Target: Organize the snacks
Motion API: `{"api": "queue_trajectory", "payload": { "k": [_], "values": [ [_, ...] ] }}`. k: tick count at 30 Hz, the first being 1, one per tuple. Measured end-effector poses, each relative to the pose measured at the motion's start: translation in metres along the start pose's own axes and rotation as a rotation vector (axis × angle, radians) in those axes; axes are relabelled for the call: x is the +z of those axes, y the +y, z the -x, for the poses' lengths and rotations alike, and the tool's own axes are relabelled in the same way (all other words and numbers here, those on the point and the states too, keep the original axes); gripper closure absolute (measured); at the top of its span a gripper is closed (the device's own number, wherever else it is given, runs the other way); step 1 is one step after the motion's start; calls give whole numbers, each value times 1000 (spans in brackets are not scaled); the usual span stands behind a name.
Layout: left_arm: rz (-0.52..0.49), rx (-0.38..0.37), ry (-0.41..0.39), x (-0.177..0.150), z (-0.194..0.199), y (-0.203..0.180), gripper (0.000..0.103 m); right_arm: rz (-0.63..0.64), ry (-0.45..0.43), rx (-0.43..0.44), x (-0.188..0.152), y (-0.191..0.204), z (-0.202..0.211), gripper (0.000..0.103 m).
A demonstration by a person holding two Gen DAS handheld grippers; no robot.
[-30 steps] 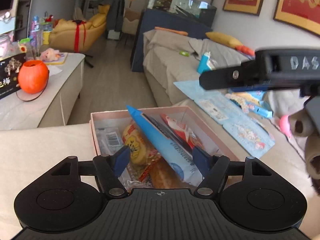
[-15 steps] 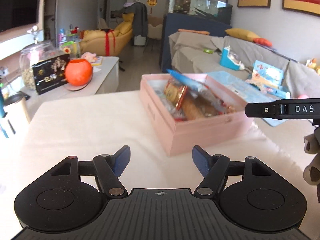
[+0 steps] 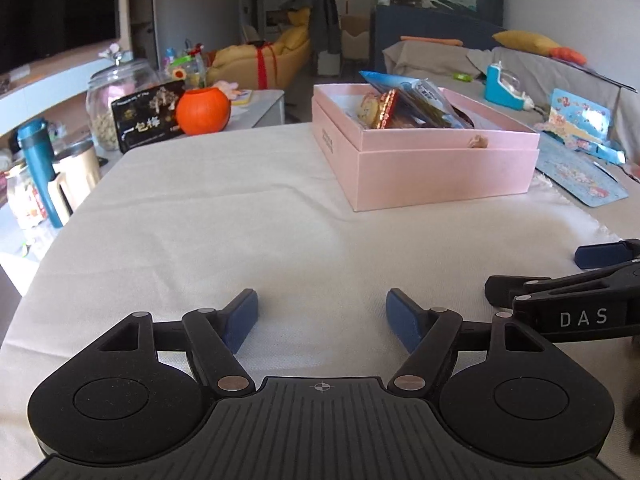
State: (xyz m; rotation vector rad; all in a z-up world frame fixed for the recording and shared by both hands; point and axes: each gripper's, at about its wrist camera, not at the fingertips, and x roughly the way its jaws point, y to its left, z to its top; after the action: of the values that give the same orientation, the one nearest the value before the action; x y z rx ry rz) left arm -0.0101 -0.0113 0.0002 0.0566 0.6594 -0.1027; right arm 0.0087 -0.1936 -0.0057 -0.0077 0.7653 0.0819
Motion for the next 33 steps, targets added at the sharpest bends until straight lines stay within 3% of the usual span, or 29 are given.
{"api": "queue_trajectory", "payload": {
  "k": [4,33],
  "values": [
    [15,-8,1,-1,0,2,26,28,-67,4,-8,-1,1,0],
    [15,-8,1,-1,0,4,26,9,-67,11,-4,-3,0,0]
  ]
}}
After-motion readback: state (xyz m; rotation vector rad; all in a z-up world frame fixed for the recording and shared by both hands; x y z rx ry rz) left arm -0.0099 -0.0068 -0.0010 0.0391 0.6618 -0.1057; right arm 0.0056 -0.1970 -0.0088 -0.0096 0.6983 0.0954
